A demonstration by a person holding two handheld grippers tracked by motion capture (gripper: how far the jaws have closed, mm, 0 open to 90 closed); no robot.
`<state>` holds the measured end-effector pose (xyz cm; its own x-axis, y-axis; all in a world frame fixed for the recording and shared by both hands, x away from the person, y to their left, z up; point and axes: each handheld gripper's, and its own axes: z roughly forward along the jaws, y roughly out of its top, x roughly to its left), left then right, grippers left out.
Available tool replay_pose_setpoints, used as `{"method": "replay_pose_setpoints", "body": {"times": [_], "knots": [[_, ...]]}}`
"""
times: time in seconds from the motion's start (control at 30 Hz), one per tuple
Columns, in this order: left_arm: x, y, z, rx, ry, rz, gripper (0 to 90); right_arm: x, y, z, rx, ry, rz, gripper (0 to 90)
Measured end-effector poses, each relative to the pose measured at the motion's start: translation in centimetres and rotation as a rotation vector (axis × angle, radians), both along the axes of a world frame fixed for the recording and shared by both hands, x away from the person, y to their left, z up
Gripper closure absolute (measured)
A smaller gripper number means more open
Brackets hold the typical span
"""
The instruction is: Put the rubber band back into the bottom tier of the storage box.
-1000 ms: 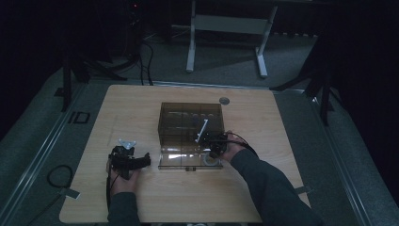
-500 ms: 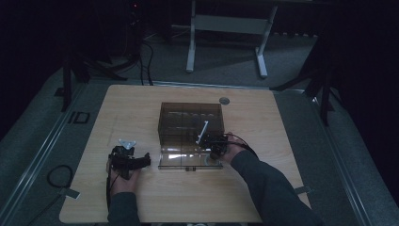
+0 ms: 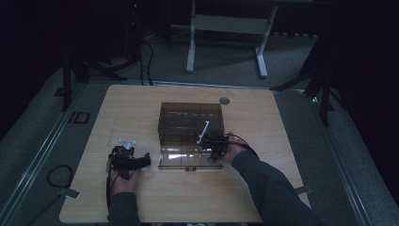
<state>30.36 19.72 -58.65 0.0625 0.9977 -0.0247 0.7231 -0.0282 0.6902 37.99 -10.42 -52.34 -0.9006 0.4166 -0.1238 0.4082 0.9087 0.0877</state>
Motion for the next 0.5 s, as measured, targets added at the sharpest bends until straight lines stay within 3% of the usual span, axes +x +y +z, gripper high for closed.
{"method": "replay_pose_setpoints", "body": {"times": [0.27, 0.5], "knots": [[0.0, 0.0, 0.0, 0.000, 0.000, 0.000, 3.9, -0.1, -0.1, 0.3, 0.017, 0.000, -0.003, 73.6], [0.0, 0.0, 0.0, -0.001, -0.001, 0.000, 3.9, -0.3, -0.5, 1.3, 0.087, -0.009, -0.018, 64.6]]}}
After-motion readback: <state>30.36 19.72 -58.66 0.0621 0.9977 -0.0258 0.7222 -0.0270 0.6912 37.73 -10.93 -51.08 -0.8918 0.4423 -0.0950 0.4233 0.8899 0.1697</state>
